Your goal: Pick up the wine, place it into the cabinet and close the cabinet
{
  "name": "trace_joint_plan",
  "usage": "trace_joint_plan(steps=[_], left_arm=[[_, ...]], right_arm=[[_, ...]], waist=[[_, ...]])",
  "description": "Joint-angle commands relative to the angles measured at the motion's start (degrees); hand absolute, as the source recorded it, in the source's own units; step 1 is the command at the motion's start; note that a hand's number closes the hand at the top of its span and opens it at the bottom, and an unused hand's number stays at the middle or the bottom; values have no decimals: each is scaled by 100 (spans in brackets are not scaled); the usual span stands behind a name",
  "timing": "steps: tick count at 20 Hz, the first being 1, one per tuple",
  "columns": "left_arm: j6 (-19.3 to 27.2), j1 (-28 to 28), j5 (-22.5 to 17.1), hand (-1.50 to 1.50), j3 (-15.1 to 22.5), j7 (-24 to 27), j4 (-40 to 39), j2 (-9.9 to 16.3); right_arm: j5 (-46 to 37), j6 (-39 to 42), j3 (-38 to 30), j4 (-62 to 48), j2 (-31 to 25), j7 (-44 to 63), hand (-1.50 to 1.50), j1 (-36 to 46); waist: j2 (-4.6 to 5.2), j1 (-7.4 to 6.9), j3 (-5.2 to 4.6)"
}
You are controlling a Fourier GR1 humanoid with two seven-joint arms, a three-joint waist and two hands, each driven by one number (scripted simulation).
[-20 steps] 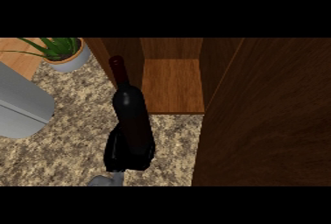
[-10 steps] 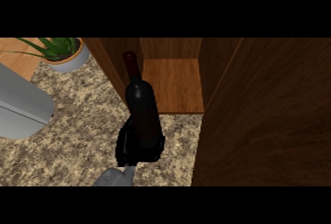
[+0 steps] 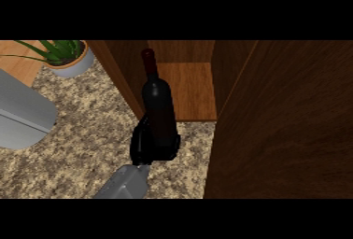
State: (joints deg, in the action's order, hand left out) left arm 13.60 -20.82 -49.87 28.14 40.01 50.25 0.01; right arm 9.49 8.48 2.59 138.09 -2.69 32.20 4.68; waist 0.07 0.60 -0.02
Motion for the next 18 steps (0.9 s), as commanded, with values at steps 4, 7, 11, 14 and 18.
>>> trace_joint_plan(steps=[4,7,11,14,18], left_arm=[[342,-892,-575,150,136,12,-493,-1],[398,-1277,-915,150,127,101,-780,-1],[63,-1689,-1285,150,60,150,-1528,-1],[170,-1989,-1370,150,-123,138,-1655,-1],[196,-2234,-1217,150,-333,109,-1858,-1]], right_arm=[[126,32,-58,-6,41,-189,-150,-87],[-50,4,135,-350,98,-241,-150,190],[-48,239,87,-585,116,-801,-150,-146],[-142,-75,9,-587,42,-240,-150,390],[34,-92,80,33,8,43,-150,152]], waist=[[0,8,1],[7,14,-1],[25,64,0],[21,39,-1],[10,47,-1]])
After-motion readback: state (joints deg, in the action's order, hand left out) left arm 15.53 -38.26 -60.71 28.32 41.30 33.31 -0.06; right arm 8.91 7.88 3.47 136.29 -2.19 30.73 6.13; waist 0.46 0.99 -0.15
